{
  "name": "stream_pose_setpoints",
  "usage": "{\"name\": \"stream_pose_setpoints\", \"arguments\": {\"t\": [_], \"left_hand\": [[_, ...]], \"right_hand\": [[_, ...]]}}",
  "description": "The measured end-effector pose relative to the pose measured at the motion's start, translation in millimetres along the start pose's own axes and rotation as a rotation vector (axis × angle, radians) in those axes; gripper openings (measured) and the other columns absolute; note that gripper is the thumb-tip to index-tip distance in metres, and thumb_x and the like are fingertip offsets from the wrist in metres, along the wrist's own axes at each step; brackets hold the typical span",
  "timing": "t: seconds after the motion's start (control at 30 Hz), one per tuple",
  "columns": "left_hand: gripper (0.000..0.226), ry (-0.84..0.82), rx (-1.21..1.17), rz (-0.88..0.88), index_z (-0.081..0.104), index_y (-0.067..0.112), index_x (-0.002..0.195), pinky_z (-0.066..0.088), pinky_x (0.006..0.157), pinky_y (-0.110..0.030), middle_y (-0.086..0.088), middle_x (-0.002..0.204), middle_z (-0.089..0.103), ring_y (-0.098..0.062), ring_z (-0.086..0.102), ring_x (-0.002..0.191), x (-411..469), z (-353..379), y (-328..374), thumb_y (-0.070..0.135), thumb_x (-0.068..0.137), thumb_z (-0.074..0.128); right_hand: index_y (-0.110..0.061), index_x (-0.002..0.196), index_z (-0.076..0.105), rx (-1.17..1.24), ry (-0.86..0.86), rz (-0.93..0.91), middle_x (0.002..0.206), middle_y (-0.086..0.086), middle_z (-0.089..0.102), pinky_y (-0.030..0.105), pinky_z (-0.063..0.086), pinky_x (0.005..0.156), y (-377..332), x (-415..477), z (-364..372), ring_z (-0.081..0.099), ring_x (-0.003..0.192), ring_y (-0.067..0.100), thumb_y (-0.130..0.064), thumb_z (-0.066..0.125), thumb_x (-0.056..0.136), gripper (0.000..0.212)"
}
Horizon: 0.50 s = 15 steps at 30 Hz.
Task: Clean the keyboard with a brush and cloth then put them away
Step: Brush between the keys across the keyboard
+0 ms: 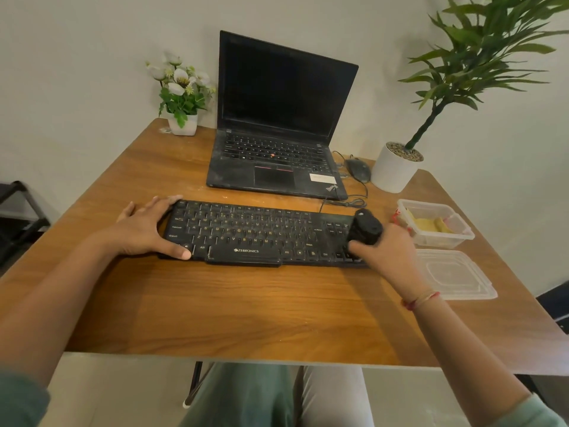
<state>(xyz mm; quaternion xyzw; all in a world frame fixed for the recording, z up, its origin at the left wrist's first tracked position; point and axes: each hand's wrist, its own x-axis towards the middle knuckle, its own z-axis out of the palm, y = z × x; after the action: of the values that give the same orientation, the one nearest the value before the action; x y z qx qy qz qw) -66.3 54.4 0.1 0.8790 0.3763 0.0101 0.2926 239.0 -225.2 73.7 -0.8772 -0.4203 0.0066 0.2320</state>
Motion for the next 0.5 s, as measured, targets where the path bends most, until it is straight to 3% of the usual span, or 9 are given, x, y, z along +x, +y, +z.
{"name": "stream_pose_setpoints", "arguments": {"t": [0.13,0.27,0.4,0.5], "left_hand": [[0.142,0.002,-0.001,-0.004,0.002,0.045,0.145,-0.013,0.115,-0.040,0.000,0.158,0.009,-0.010,-0.004,0.144,-1,-1,2,0.092,0.022,0.055],[0.139,0.005,-0.002,-0.004,0.001,0.046,0.145,-0.014,0.114,-0.039,-0.002,0.158,0.008,-0.010,-0.005,0.144,-1,0,1,0.090,0.025,0.057],[0.142,0.008,0.004,-0.003,0.000,0.045,0.145,-0.015,0.113,-0.038,-0.001,0.158,0.007,-0.010,-0.005,0.143,-2,0,1,0.092,0.024,0.054],[0.145,0.009,0.003,-0.007,0.000,0.045,0.145,-0.015,0.113,-0.037,-0.001,0.158,0.006,-0.008,-0.006,0.143,-3,0,3,0.094,0.020,0.052]], "right_hand": [[-0.013,0.070,0.061,0.151,-0.121,-0.068,0.064,-0.004,0.062,0.013,0.045,0.050,-20,-2,16,0.057,0.061,0.005,-0.024,0.076,0.072,0.019],[-0.005,0.063,0.058,0.128,0.006,0.002,0.061,0.004,0.062,0.028,0.045,0.052,-21,9,18,0.060,0.062,0.020,-0.028,0.075,0.071,0.029],[-0.007,0.076,0.064,0.237,-0.105,-0.019,0.074,0.004,0.068,0.031,0.052,0.062,-38,4,29,0.063,0.070,0.013,-0.026,0.077,0.071,0.024],[-0.004,0.072,0.063,0.204,-0.070,-0.057,0.069,0.007,0.067,0.030,0.051,0.055,-51,3,37,0.063,0.066,0.017,-0.029,0.075,0.070,0.028]]}}
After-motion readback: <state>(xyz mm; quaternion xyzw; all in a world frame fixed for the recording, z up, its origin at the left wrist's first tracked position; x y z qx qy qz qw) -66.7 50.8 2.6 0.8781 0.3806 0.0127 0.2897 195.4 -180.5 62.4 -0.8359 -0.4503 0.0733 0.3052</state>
